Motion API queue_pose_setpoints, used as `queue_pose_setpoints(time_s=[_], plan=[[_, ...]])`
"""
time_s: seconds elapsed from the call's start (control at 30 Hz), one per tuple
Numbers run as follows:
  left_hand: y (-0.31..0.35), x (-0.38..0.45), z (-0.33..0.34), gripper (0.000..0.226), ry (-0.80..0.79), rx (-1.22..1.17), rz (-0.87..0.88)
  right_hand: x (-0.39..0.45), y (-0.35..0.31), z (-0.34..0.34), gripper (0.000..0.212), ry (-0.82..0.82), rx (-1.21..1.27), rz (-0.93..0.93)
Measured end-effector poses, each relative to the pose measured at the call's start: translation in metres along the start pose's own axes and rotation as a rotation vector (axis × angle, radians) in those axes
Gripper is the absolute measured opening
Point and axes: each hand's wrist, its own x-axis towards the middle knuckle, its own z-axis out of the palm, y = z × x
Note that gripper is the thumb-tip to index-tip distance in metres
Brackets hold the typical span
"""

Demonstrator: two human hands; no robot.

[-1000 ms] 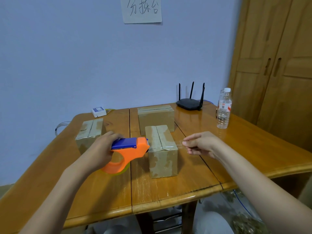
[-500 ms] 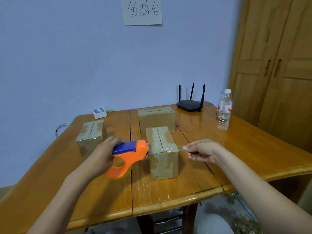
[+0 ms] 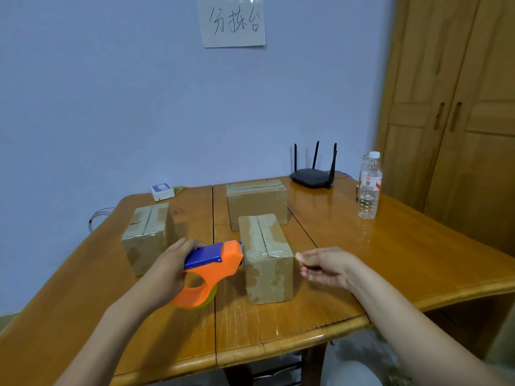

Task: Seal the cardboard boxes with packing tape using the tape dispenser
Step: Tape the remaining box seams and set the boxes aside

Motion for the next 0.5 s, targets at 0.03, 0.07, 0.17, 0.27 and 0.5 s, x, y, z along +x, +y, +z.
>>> queue_pose_setpoints(time_s=[0.03,0.07,0.17,0.27,0.5], plan=[[0.000,0.000,0.001,0.047,0.001,-0.003,-0.005,0.000,0.002,0.001,0.032,-0.010,0.021,0.009],[0.001,-0.001,0.001,0.047,0.001,-0.009,-0.011,0.001,0.004,0.003,0.038,-0.020,0.046,0.020],[0.000,-0.002,0.003,0.047,0.000,-0.033,-0.020,0.001,0.011,0.008,0.049,-0.052,0.143,0.041],[-0.003,-0.004,0.006,0.047,-0.012,-0.047,-0.023,-0.001,0.018,0.012,0.049,-0.078,0.227,0.038],[-0.006,-0.004,0.010,0.047,-0.016,-0.077,-0.044,-0.002,0.030,0.016,0.047,-0.052,0.318,-0.019]])
